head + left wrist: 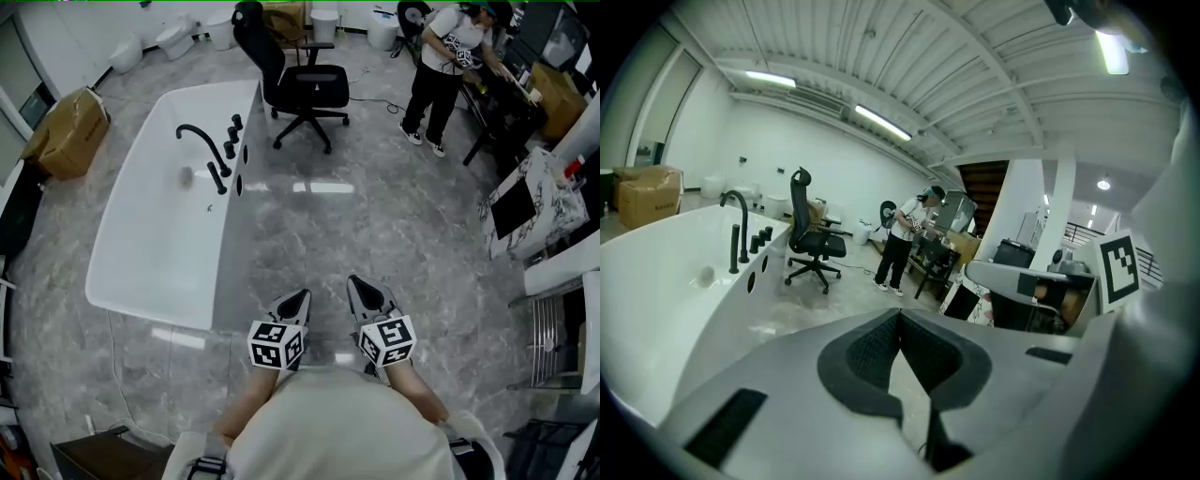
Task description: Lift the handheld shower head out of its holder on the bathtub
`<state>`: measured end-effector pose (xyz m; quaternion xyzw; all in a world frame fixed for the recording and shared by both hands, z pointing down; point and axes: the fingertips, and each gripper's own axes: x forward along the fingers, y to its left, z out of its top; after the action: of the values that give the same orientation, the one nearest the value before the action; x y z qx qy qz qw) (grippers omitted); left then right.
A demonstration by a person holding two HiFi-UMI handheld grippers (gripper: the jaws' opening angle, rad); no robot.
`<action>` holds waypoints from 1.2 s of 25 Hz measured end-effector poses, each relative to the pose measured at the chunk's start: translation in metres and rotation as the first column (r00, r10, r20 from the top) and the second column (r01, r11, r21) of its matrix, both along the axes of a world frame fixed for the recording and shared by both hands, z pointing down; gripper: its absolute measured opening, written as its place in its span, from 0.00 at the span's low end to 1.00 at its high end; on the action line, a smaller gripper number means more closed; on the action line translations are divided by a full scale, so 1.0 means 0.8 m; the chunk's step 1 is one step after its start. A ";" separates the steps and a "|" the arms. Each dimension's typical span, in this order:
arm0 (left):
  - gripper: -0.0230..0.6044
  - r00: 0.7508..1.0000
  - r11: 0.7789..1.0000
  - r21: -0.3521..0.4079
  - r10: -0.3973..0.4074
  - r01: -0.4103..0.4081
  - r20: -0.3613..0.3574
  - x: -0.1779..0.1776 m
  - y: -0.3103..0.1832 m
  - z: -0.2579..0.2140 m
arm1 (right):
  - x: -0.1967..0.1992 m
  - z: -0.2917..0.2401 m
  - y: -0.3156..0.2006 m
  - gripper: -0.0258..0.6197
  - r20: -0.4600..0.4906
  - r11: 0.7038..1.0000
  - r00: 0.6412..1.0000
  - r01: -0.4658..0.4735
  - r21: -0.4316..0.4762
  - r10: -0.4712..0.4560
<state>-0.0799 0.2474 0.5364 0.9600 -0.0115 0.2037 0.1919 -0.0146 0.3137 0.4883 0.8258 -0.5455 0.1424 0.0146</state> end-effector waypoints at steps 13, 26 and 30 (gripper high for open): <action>0.07 0.999 1.000 0.001 -0.015 0.015 -0.030 0.071 -0.128 -0.022 | 0.064 -0.029 -0.128 0.07 -0.035 1.000 0.999 0.020 0.013 -0.020; 0.07 0.999 0.999 0.012 -0.030 0.030 -0.030 0.101 -0.249 -0.016 | 0.101 -0.027 -0.251 0.07 -0.046 0.999 0.999 0.018 0.039 -0.016; 0.07 0.998 0.998 0.010 -0.054 0.055 -0.014 0.098 -0.276 -0.013 | 0.102 -0.027 -0.280 0.07 -0.034 0.998 0.999 0.041 0.039 -0.040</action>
<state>-0.0012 0.0265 0.5262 0.9616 -0.0375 0.1918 0.1926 0.0673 0.0896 0.4665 0.8169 -0.5646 0.1175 0.0101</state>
